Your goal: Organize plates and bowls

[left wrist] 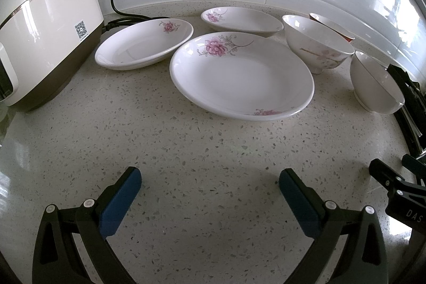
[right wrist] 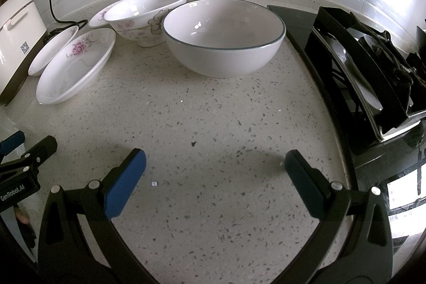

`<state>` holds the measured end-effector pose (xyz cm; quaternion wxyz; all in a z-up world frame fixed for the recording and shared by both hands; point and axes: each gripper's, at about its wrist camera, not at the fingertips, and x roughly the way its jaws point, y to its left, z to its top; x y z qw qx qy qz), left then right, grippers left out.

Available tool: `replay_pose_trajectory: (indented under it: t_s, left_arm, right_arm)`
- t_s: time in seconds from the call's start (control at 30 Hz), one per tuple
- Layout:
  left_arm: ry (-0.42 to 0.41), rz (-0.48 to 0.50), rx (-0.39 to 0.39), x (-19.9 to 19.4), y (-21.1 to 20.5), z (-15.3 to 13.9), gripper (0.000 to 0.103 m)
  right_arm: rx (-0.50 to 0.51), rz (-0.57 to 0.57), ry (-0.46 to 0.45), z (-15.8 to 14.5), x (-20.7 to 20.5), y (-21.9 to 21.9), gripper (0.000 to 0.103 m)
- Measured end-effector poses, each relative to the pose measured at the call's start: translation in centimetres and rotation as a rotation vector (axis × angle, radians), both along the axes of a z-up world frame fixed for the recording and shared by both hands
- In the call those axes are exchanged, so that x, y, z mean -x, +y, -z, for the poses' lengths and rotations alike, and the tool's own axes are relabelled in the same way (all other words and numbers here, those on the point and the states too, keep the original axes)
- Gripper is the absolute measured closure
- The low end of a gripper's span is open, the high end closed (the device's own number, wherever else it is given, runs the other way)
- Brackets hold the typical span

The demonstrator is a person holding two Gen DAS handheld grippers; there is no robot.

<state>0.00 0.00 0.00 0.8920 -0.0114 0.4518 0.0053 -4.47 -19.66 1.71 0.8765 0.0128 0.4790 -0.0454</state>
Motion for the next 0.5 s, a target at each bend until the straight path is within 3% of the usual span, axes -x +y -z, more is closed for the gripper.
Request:
replay_pose_trajectory:
  t_s: [0.5]
  left_arm:
    - [0.012,0.032,0.001,0.68,0.08,-0.13,0.0]
  right_arm:
    - [0.001,0.025,0.0,-0.03,0.0,-0.01,0.0]
